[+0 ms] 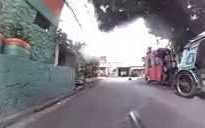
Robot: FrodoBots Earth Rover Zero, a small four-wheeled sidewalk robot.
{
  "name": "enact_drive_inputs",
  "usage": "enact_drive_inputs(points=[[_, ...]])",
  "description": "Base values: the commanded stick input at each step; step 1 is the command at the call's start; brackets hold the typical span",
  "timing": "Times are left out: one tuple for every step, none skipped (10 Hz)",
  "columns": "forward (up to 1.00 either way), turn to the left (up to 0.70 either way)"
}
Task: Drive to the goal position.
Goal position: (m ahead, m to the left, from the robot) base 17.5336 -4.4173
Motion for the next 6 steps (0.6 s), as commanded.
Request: enact_drive_inputs(points=[[0.85, 0.00], [0.85, 0.00], [0.85, 0.00], [0.85, 0.00], [0.85, 0.00], [0.85, 0.00]])
